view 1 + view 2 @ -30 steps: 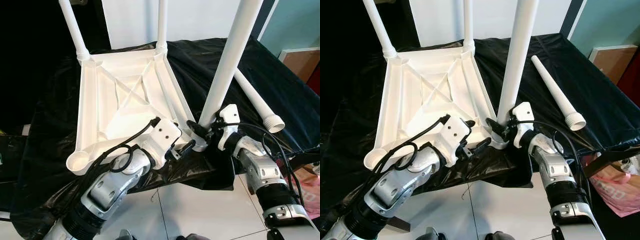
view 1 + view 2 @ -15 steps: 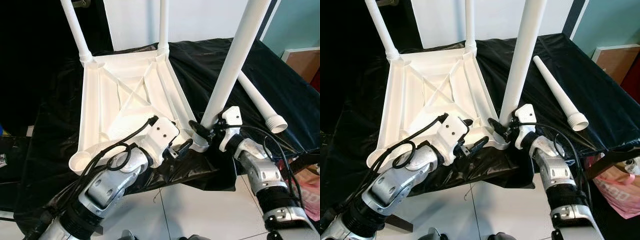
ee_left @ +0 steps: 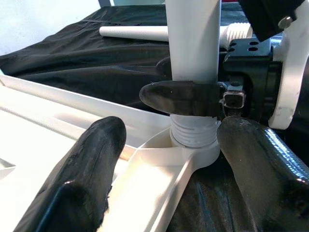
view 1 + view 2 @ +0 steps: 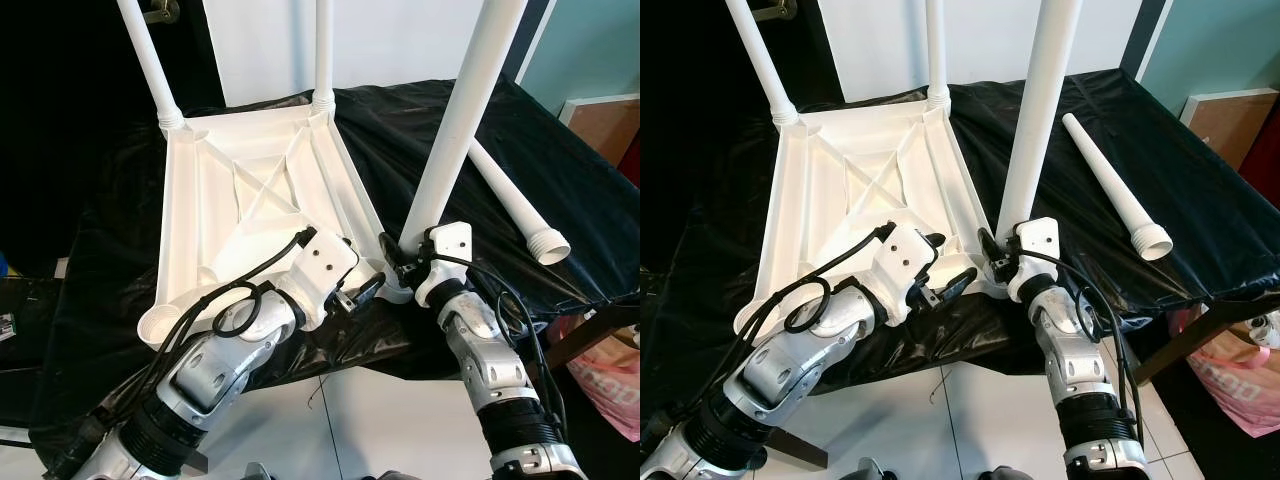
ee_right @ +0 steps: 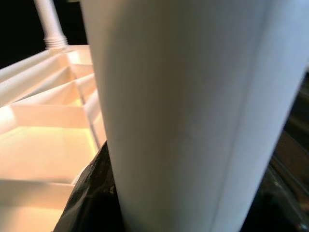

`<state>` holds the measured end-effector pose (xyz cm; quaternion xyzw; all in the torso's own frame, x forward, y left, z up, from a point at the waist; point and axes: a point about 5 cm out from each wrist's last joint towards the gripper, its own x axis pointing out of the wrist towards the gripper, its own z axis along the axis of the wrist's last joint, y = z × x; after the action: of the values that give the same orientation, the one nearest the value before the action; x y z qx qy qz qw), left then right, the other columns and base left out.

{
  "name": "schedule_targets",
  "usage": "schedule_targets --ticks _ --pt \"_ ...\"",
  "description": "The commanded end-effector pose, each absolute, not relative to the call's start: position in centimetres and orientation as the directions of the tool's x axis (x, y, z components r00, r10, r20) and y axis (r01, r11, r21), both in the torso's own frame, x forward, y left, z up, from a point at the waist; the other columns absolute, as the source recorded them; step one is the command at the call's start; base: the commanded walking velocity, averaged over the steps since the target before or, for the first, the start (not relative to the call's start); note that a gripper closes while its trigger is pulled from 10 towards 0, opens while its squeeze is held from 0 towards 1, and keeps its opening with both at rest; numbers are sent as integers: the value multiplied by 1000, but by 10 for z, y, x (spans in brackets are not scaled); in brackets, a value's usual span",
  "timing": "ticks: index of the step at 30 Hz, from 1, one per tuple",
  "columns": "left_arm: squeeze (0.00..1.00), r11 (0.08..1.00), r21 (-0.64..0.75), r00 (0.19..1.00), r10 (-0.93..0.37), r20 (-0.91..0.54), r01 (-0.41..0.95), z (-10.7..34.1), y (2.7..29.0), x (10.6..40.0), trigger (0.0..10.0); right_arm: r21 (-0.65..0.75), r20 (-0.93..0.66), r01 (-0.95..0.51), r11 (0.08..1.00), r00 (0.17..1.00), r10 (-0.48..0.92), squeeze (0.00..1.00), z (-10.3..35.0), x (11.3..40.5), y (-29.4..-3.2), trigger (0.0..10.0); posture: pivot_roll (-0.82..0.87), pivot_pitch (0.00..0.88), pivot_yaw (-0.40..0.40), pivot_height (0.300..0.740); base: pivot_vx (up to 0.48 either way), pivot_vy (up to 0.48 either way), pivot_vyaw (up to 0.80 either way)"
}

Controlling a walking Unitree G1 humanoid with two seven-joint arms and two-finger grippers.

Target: Building children table

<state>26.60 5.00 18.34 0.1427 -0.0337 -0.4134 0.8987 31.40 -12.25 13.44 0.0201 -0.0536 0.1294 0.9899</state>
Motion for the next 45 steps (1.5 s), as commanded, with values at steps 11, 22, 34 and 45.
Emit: schedule_targets --ticks 11,22,34,45 --pt "0 514 261 552 -828 -97 817 178 49 261 10000 124 -37 -26 992 999 31 0 109 299 -108 10000 81 100 -3 740 0 0 0" --pt "0 502 258 541 -834 -109 826 175 49 261 10000 82 15 -56 995 998 55 0 116 300 -123 10000 57 93 0 740 0 0 0" --pt "0 493 253 527 -846 -86 833 178 42 260 10000 0 103 -208 978 973 206 1000 135 306 -152 10000 23 83 -10 740 0 0 0" --pt "0 490 224 519 -850 -91 842 177 40 257 10000 -114 119 -447 887 880 459 0 147 310 -168 10000 18 72 -7 740 0 0 0"
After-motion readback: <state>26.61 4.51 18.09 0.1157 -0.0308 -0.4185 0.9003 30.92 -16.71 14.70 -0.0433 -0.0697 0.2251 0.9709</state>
